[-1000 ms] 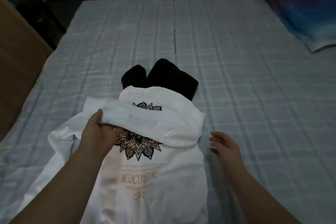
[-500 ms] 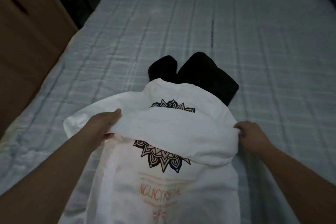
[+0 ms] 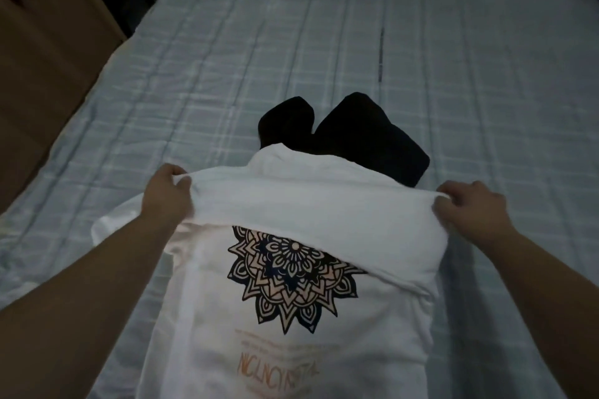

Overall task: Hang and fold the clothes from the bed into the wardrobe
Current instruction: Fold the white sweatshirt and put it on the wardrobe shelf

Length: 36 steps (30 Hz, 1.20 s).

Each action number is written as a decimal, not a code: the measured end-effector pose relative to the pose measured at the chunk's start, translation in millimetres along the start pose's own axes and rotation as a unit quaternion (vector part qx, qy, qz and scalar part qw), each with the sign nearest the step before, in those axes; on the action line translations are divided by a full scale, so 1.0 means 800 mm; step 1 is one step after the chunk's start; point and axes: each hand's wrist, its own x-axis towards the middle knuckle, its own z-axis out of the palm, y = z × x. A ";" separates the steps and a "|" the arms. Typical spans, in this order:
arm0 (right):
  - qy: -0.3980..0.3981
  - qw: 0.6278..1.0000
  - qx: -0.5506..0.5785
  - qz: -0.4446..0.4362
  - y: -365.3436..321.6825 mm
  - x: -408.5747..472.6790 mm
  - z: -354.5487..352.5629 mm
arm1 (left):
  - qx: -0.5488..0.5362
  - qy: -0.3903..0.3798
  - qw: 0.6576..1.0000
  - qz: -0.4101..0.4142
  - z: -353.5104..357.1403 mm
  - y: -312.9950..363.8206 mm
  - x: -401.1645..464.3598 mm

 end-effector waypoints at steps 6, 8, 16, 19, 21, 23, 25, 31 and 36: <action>0.112 0.945 0.286 0.107 -0.019 -0.017 0.106 | 0.028 -0.037 0.998 -0.034 0.051 -0.040 -0.012; 0.238 0.876 0.393 0.146 -0.034 -0.066 0.115 | -0.001 -0.015 0.999 -0.047 0.055 -0.036 -0.025; 0.149 0.937 0.312 0.044 -0.042 -0.196 0.177 | -0.199 -0.039 0.970 -0.133 0.043 -0.072 -0.051; 0.139 0.915 0.359 0.125 -0.052 -0.180 0.154 | -0.272 -0.047 0.950 -0.146 0.032 -0.078 -0.061; 0.129 0.917 0.342 0.157 -0.049 -0.175 0.144 | -0.316 -0.050 0.932 -0.169 0.029 -0.078 -0.068; 0.136 0.915 0.330 0.185 -0.042 -0.180 0.136 | -0.323 -0.060 0.929 -0.172 0.026 -0.077 -0.074; 0.137 0.909 0.335 0.205 -0.032 -0.192 0.140 | -0.327 -0.066 0.927 -0.171 0.026 -0.075 -0.078; 0.085 0.901 0.378 0.194 -0.021 -0.207 0.155 | -0.324 -0.062 0.930 -0.164 0.034 -0.064 -0.087; 0.115 0.895 0.393 0.176 -0.043 -0.221 0.118 | -0.264 -0.059 0.951 -0.149 0.006 -0.072 -0.115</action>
